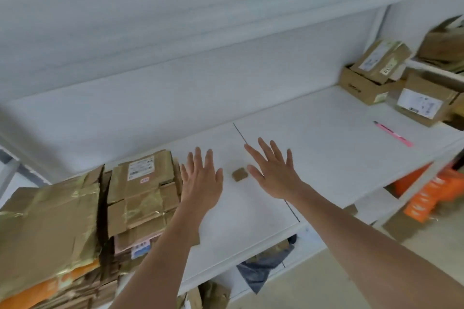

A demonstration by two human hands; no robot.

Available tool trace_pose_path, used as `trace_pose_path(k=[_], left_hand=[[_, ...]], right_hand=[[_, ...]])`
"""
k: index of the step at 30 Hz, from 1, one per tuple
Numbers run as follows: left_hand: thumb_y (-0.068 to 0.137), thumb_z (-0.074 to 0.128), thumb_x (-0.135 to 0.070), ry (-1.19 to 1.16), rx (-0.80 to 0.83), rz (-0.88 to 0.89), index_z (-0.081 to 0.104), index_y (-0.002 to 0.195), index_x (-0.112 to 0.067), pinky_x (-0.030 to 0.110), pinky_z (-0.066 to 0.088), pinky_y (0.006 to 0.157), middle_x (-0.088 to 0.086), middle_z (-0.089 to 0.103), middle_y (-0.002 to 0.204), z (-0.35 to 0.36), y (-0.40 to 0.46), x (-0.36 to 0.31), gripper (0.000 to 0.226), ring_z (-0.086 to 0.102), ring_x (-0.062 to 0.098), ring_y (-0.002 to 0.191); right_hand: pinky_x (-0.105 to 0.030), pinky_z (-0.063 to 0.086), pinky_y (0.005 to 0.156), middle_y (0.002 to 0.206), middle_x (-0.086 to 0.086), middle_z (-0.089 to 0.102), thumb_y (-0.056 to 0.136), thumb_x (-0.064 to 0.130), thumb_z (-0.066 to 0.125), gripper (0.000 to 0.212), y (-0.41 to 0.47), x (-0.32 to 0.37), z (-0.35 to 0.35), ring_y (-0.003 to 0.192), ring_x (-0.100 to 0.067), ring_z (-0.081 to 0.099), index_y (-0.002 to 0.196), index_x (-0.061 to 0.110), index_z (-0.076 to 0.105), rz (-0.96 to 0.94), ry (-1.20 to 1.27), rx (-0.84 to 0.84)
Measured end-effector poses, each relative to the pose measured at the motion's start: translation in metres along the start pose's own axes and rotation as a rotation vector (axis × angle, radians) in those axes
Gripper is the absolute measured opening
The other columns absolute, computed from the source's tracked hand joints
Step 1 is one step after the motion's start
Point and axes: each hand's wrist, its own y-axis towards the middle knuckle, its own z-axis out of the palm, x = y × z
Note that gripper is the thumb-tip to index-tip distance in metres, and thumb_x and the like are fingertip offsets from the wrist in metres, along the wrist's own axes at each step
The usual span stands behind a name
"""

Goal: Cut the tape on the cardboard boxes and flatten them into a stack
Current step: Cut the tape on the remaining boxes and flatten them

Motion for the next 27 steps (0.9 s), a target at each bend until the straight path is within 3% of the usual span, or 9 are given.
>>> trace_pose_path(k=[6, 15, 21, 27], left_hand=[[0.106, 0.03, -0.036, 0.083, 0.028, 0.139, -0.001, 0.157, -0.017, 0.053, -0.005, 0.12, 0.012, -0.013, 0.163, 0.027, 0.02, -0.14, 0.063, -0.012, 0.032, 0.15], [0.105, 0.034, -0.035, 0.039, 0.165, 0.156, 0.002, 0.157, -0.018, 0.054, -0.003, 0.121, 0.012, -0.011, 0.164, 0.099, 0.048, -0.329, 0.063, -0.01, 0.032, 0.151], [0.105, 0.035, -0.035, 0.048, 0.232, 0.14, 0.001, 0.157, -0.02, 0.054, -0.003, 0.12, 0.011, -0.012, 0.164, 0.131, 0.078, -0.388, 0.064, -0.01, 0.031, 0.151], [0.104, 0.037, -0.035, 0.075, 0.199, 0.154, 0.003, 0.157, -0.019, 0.056, -0.001, 0.12, 0.012, -0.008, 0.164, 0.14, 0.146, -0.422, 0.065, -0.006, 0.033, 0.151]], right_hand=[[-0.059, -0.005, 0.118, 0.165, 0.003, -0.012, 0.103, 0.053, 0.014, 0.055, -0.033, -0.118, -0.051, 0.152, -0.027, -0.009, 0.154, 0.044, -0.004, 0.102, -0.01, -0.053], [-0.06, 0.002, 0.118, 0.166, -0.001, -0.004, 0.105, 0.049, 0.02, 0.055, -0.067, -0.315, -0.104, 0.152, -0.031, 0.0, 0.156, 0.041, 0.002, 0.214, -0.013, -0.03], [-0.062, 0.004, 0.117, 0.166, -0.003, -0.002, 0.105, 0.048, 0.022, 0.055, -0.042, -0.38, -0.121, 0.152, -0.031, 0.001, 0.156, 0.039, 0.004, 0.212, -0.015, -0.019], [-0.061, 0.002, 0.117, 0.166, -0.004, -0.003, 0.105, 0.047, 0.023, 0.055, 0.005, -0.436, -0.132, 0.152, -0.033, -0.001, 0.156, 0.04, 0.003, 0.272, 0.038, -0.025]])
